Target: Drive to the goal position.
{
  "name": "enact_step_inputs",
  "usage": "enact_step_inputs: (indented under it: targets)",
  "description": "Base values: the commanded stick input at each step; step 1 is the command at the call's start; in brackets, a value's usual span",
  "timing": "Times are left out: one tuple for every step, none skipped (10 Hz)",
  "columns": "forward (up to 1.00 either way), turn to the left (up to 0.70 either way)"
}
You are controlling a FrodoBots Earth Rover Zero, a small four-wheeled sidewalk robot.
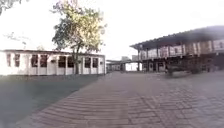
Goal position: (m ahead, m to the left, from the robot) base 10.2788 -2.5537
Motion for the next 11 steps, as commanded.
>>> enact_step_inputs:
  targets:
    - [0.7, 0.0]
    - [0.7, 0.0]
    - [0.7, 0.0]
    - [0.7, 0.0]
    - [0.7, 0.0]
    - [0.7, 0.0]
    - [0.7, 0.0]
    - [0.7, 0.0]
    - [0.7, 0.0]
    - [0.7, 0.0]
    - [0.7, 0.0]
